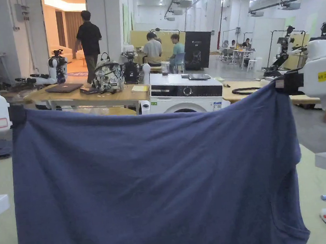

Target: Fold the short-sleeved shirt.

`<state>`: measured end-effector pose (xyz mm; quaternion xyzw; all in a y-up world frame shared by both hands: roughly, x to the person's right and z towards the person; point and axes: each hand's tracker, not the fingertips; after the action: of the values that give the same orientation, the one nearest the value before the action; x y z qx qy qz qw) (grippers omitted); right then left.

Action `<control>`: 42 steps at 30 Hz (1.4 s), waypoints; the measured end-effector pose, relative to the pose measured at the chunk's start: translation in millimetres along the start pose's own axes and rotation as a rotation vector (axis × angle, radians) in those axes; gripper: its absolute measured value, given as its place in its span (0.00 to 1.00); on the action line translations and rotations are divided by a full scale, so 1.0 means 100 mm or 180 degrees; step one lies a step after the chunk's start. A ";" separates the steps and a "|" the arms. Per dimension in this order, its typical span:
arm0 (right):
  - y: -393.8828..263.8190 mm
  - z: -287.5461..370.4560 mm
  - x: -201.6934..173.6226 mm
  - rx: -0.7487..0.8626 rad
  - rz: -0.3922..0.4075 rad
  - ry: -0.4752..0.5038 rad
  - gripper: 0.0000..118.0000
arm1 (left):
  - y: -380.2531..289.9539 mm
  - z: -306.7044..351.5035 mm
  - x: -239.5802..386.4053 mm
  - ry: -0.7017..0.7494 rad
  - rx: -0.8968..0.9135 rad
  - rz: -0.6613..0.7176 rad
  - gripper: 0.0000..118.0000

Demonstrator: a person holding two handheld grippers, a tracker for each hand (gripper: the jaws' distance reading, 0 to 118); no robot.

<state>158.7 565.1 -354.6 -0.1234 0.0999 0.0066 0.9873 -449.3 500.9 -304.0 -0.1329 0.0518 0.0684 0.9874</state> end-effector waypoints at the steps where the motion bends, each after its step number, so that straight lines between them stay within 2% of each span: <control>1: 0.11 0.04 0.01 0.0063 -0.0029 -0.0006 0.00 | 0.11 0.02 0.04 0.0017 0.0059 -0.0061 0.01; 9: 0.90 -0.06 0.03 0.0233 0.0068 -0.0152 0.00 | 0.89 -0.13 0.20 0.0097 0.0220 -0.0188 0.01; 14: 1.33 -0.18 0.08 0.0379 -0.0035 -0.0269 0.00 | 1.32 -0.25 0.28 0.0136 0.0295 -0.0199 0.01; 19: 1.60 -0.34 0.05 0.0420 0.0019 -0.0361 0.00 | 1.63 -0.38 0.41 0.0246 0.0375 -0.0336 0.01; 25: 1.69 -0.67 0.08 0.0390 0.0002 -0.0423 0.00 | 1.82 -0.65 0.43 0.0271 0.0346 -0.0293 0.01; 30: 1.72 -1.00 0.09 0.0388 0.0106 -0.0426 0.00 | 1.88 -0.95 0.43 0.0315 0.0313 -0.0265 0.01; 39: 1.62 -1.43 0.06 0.0516 0.0120 -0.0493 0.00 | 1.80 -1.39 0.38 0.0330 0.0351 -0.0220 0.01; 42: 1.53 -1.48 0.05 0.0547 0.0150 -0.0508 0.00 | 1.74 -1.47 0.37 0.0424 0.0381 -0.0356 0.01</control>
<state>129.2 677.4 -533.1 -0.0349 0.0240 0.0311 0.9986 -451.4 632.2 -493.5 -0.0807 0.1138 0.0009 0.9902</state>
